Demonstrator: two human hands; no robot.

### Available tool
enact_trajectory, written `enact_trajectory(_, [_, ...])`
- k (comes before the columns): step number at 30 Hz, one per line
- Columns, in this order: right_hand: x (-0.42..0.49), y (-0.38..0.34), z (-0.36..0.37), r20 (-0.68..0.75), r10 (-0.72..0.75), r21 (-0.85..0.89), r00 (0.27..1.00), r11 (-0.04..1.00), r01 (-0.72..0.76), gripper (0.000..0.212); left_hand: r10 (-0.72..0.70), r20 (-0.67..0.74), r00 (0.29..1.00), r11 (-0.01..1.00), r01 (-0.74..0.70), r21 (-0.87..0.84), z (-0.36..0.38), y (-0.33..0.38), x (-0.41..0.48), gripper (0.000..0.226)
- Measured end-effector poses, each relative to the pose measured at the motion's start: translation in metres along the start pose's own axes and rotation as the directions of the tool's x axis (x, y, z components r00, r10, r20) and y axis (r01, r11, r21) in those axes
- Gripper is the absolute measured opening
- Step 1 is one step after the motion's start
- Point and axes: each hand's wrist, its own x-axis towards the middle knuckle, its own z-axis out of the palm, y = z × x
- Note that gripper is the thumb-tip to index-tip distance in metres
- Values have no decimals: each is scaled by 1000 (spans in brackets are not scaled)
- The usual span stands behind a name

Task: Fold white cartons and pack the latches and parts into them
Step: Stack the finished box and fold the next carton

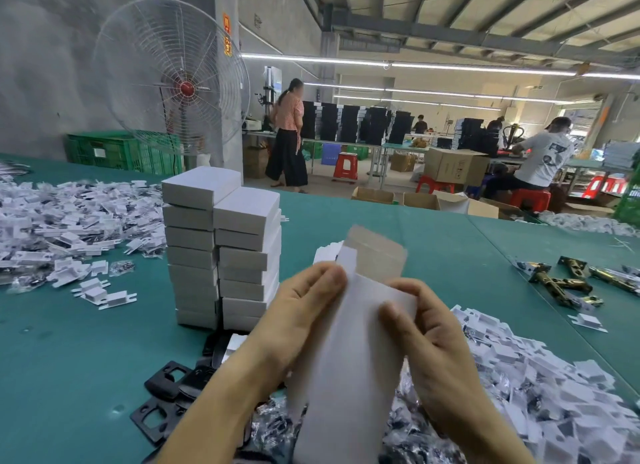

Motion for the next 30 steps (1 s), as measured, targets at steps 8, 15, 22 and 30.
enact_trajectory(8, [3, 2, 3, -201, -37, -37, 979, 999, 31, 8, 360, -49, 932, 882, -323, 343, 34, -24, -3, 48])
enact_trajectory(15, [1, 7, 2, -177, -4, -105, 984, 994, -15, 20, 360, -52, 932, 860, -309, 406, 26, -34, 1, 60])
enact_trajectory(22, [1, 10, -5, -127, 10, -238, 992, 970, -40, 27, 280, 43, 959, 859, -270, 435, 19, -35, 3, 36])
enact_trajectory(30, [4, 10, -14, -58, -38, -357, 998, 934, 15, 45, 351, 35, 936, 836, -330, 438, 16, -33, 4, 34])
